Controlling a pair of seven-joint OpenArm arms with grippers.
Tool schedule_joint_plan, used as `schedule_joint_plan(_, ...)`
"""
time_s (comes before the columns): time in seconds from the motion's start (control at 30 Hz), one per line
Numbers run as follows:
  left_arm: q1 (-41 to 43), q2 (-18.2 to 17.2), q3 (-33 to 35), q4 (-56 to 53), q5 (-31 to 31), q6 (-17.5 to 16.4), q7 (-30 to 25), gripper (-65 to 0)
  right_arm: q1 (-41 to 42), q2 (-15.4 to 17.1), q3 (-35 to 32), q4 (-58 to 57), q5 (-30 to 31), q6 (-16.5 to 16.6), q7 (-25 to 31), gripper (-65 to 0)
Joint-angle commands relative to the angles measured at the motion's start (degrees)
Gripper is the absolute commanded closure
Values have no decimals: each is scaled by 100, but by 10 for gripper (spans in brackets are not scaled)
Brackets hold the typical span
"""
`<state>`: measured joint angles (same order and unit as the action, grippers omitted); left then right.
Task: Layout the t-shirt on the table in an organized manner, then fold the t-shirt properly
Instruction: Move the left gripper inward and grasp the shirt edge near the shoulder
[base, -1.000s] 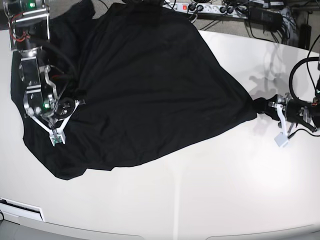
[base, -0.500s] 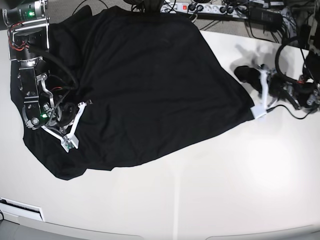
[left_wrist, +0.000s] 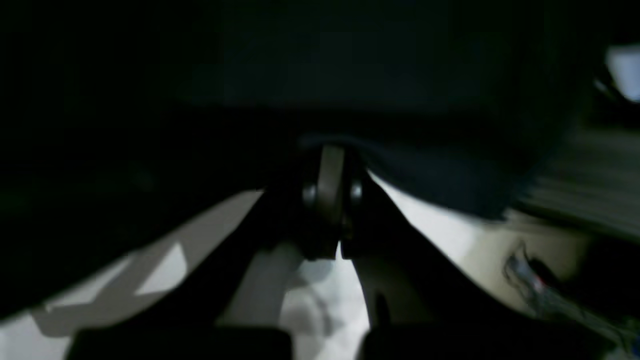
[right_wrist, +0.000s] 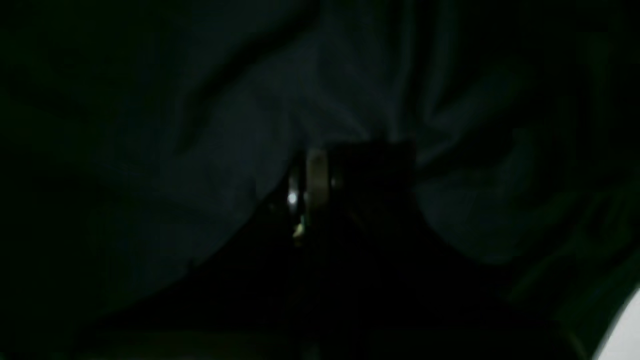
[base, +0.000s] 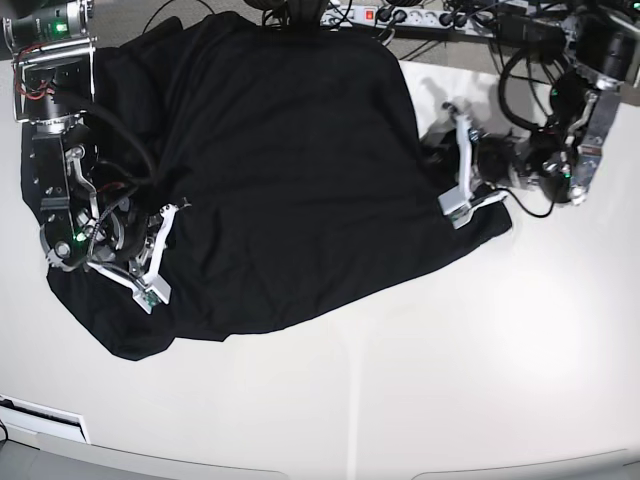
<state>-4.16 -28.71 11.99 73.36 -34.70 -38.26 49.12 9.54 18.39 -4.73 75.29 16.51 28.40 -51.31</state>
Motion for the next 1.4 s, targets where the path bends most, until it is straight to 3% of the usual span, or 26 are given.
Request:
schedule_joint_plan(0.0, -31, -127, -33, -74, 350, 133, -46, 0, 92, 74, 31, 247, 46, 15, -63, 0)
schedule_joint_plan(0.1, -122, -168, -31, -498, 901, 278, -413, 0, 33, 149, 31, 669, 46, -39, -363, 0)
schedule_joint_plan(0.33, -846, -483, -31, -2092, 1606, 356, -1370, 0, -7, 514, 35, 1060, 68, -197, -402, 0)
schedule_joint_plan(0.47, -1482, -730, -31, -2500, 1823, 863, -1784, 0, -17, 634, 37, 1060, 70, -310, -398, 0)
schedule_joint_plan(0.53, -1823, -800, -33, -2500, 1462, 820, -1486, 0, -17, 647, 37, 1060, 70, -302, -382, 0)
schedule_joint_plan(0.63, -2267, -824, -33, -2465, 155, -63, -433, 0, -20, 640, 37, 1060, 284, -245, -382, 0)
schedule_joint_plan(0.67, -2356, -826, -33, -2413, -404, -174, -52, 0, -22, 640, 37, 1060, 387, -214, -382, 0)
schedule_joint_plan(0.77, -2424, -811, -33, -2107, -1858, -174, 774, 0, -50, 640, 37, 1060, 584, -136, -258, 0)
schedule_joint_plan(0.87, -2358, -726, -33, -1659, -2422, -174, 1058, 0, -103, 638, 37, 1058, 581, -164, -125, 0)
schedule_joint_plan(1.03, -2111, -457, -33, -1086, -2627, -174, 1056, 0, -219, 636, 37, 1058, 581, -173, -22, 0)
schedule_joint_plan(1.2, -1652, 184, -31, -1073, -1921, -174, 1137, 0, -238, 640, 37, 1058, 579, -358, -35, 0)
schedule_joint_plan(1.37, -1198, 459, -31, -1073, -1342, -174, 935, 0, -238, 638, 37, 1058, 579, -354, -39, 0)
